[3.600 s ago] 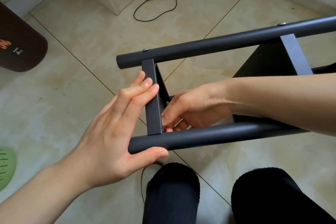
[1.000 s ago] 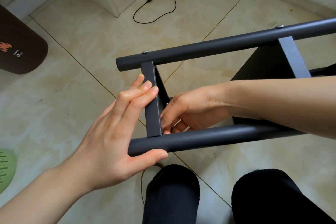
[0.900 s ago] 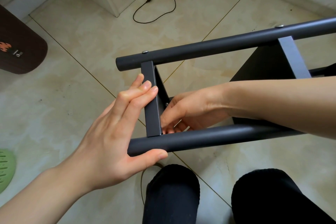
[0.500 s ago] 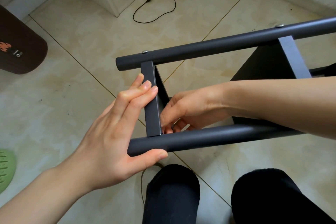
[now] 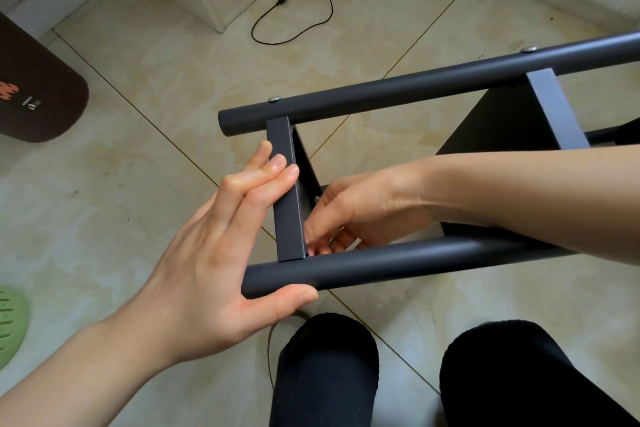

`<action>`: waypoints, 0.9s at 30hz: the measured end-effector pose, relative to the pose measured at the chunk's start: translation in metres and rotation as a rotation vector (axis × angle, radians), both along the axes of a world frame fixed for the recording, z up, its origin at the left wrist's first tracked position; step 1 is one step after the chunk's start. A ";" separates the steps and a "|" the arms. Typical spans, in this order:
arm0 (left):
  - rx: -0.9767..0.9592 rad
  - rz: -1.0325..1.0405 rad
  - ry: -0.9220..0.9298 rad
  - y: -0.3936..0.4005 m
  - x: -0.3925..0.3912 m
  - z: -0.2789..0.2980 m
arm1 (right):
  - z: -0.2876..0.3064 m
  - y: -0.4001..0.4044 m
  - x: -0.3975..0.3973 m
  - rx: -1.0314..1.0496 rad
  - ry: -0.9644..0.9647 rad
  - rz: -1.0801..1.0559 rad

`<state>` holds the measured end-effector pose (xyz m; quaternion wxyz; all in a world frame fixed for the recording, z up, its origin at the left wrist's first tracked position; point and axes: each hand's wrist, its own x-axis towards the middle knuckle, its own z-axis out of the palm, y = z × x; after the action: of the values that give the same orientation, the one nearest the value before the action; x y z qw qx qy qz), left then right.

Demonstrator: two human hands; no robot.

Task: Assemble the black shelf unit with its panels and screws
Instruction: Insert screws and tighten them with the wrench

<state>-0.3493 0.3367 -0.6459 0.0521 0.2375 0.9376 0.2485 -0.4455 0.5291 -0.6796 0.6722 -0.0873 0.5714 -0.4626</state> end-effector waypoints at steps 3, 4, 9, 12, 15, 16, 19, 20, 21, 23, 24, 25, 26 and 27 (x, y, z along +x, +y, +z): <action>0.004 0.002 -0.005 0.000 0.000 0.000 | 0.003 0.000 -0.002 0.005 -0.043 0.021; 0.004 0.002 -0.005 0.000 0.000 0.000 | 0.003 0.001 -0.003 -0.005 -0.069 0.014; 0.004 0.003 -0.005 0.000 0.000 0.000 | 0.002 0.001 -0.001 -0.038 -0.067 -0.004; 0.004 -0.002 -0.001 0.000 0.000 0.000 | 0.000 0.001 -0.001 -0.014 -0.035 -0.018; 0.005 -0.004 0.001 0.000 0.000 0.000 | 0.001 0.001 -0.001 -0.013 -0.024 -0.016; 0.005 -0.004 -0.001 0.000 0.000 0.000 | 0.001 0.001 -0.001 -0.013 -0.029 -0.018; 0.002 -0.005 -0.001 0.000 0.000 0.000 | 0.003 0.001 -0.001 -0.025 -0.067 -0.017; 0.001 -0.005 0.000 0.000 0.000 0.000 | 0.003 0.001 0.000 -0.029 -0.075 -0.022; -0.002 -0.004 0.002 0.000 0.000 0.000 | 0.003 0.000 0.000 -0.031 -0.079 -0.029; -0.006 -0.003 0.005 0.000 0.000 0.001 | 0.002 0.000 0.000 -0.029 -0.071 -0.035; -0.007 -0.003 0.005 0.000 0.000 0.001 | 0.002 0.000 0.000 -0.028 -0.061 -0.035; -0.008 -0.003 0.004 0.000 0.000 0.001 | 0.002 0.000 0.000 -0.027 -0.051 -0.035; -0.008 -0.003 0.004 0.000 0.000 0.001 | 0.002 0.000 0.001 -0.027 -0.043 -0.036; -0.007 -0.002 0.003 0.000 0.000 0.001 | 0.002 -0.001 0.001 -0.026 -0.042 -0.040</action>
<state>-0.3494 0.3366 -0.6449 0.0517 0.2389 0.9383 0.2448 -0.4446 0.5284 -0.6778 0.6735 -0.0749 0.5527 -0.4852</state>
